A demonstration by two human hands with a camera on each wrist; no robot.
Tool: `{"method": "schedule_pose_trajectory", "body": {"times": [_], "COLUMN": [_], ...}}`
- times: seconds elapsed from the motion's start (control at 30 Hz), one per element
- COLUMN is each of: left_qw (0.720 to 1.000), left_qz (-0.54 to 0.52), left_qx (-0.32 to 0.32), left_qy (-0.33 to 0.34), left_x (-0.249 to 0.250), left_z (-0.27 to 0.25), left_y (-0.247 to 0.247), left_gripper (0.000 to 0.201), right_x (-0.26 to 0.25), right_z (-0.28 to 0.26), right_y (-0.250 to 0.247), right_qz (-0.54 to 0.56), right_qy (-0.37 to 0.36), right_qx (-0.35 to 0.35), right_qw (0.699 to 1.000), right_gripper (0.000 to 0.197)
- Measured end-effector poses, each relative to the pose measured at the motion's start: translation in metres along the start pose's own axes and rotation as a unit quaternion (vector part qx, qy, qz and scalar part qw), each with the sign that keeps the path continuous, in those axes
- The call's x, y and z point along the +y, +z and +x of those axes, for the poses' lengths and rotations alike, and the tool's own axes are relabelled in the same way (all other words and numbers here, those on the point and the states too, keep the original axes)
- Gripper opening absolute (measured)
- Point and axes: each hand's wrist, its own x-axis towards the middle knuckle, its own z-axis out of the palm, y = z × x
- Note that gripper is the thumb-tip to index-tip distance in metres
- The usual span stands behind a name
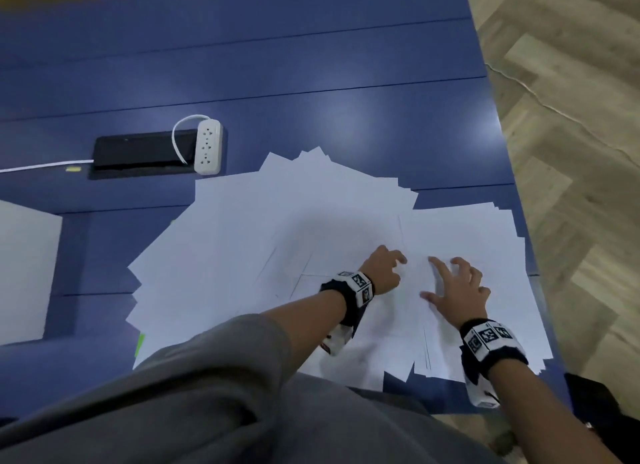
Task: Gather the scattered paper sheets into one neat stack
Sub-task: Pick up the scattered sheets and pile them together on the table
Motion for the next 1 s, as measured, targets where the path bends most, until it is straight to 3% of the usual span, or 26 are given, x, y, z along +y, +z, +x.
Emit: {"method": "schedule_pose_trajectory", "body": {"times": [0.2,0.37,0.43,0.5,0.57,0.7,0.9,1.0], "left_qw": [0.985,0.931,0.913,0.906,0.909,0.917,0.914,0.918], "left_qz": [-0.019,0.123,0.152,0.138,0.105,0.118,0.131,0.124], "left_qx": [0.163,0.287,0.273,0.219,0.182,0.166,0.193,0.197], "left_qy": [-0.059,-0.188,-0.262,-0.334,-0.361,-0.344,-0.332,-0.320], "left_x": [-0.059,-0.119,-0.143,-0.160,-0.172,-0.184,-0.179,-0.181], "left_z": [-0.028,-0.063,-0.078,-0.088,-0.092,-0.092,-0.091,-0.097], "left_y": [-0.063,-0.105,-0.114,-0.117,-0.118,-0.115,-0.109,-0.115], "left_gripper": [0.034,0.065,0.085,0.101,0.105,0.098,0.082,0.063], "right_x": [-0.017,-0.029,-0.032,-0.034,-0.037,-0.044,-0.048,-0.056], "right_z": [0.001,0.006,0.007,0.007,0.006,0.002,-0.005,-0.005], "right_y": [0.001,0.003,0.005,0.006,0.007,0.008,0.006,0.001], "right_qz": [0.015,0.003,-0.003,-0.004,-0.003,-0.009,-0.001,-0.004], "right_qy": [0.034,0.065,0.074,0.084,0.089,0.096,0.105,0.122], "right_qx": [0.003,-0.009,-0.008,-0.008,-0.007,-0.025,-0.024,-0.029], "right_qw": [0.999,0.998,0.997,0.996,0.996,0.995,0.994,0.992], "right_gripper": [0.072,0.067,0.065,0.064,0.066,0.072,0.069,0.068]}}
